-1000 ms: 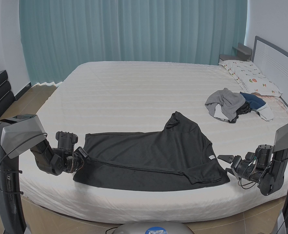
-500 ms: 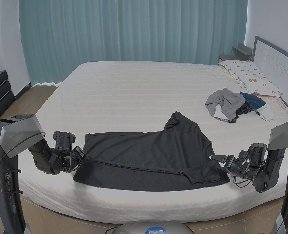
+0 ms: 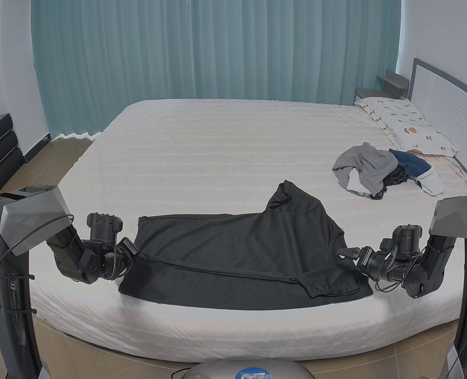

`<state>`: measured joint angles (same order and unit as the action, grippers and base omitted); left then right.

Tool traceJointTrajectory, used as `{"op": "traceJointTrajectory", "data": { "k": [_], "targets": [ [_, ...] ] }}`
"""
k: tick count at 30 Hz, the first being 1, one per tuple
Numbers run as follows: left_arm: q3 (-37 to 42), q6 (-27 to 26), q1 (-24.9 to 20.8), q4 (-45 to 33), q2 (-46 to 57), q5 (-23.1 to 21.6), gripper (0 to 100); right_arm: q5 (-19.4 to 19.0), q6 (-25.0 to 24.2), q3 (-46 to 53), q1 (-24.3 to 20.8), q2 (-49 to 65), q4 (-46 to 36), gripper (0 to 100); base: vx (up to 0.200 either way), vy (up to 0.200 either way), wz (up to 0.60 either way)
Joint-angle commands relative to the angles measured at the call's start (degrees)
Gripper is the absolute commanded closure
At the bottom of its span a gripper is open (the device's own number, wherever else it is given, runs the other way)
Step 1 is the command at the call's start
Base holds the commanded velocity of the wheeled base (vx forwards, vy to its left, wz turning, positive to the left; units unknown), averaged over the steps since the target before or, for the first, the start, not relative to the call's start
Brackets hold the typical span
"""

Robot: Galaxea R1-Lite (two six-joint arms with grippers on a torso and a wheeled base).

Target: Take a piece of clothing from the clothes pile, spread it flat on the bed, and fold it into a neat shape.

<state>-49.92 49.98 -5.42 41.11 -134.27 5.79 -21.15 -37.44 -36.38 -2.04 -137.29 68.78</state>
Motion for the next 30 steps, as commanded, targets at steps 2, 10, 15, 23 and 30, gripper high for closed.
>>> {"op": "traceJointTrajectory", "data": {
  "k": [2,10,15,23,30],
  "targets": [
    [0.0,0.0,0.1,0.1,-0.1,0.0,100,1.0,1.1,-2.6,-0.3,-1.5,-0.7,0,0.0,0.0,0.0],
    [0.0,0.0,0.0,0.0,-0.1,0.0,100,1.3,3.8,-3.2,-0.5,-2.2,-2.4,0,0.0,0.0,0.0],
    [0.0,0.0,0.0,0.0,-0.1,0.0,100,1.3,5.0,-3.3,-0.5,-2.6,-2.5,100,0.0,0.0,0.0],
    [0.0,0.0,0.0,0.0,-0.1,0.0,100,1.4,6.2,-3.6,-0.4,-2.2,-2.5,100,0.0,0.0,0.0],
    [0.0,0.0,0.1,-0.1,-0.1,0.1,100,2.0,5.7,-4.8,0.4,-0.4,-2.1,100,0.0,0.0,0.0]
  ]
}}
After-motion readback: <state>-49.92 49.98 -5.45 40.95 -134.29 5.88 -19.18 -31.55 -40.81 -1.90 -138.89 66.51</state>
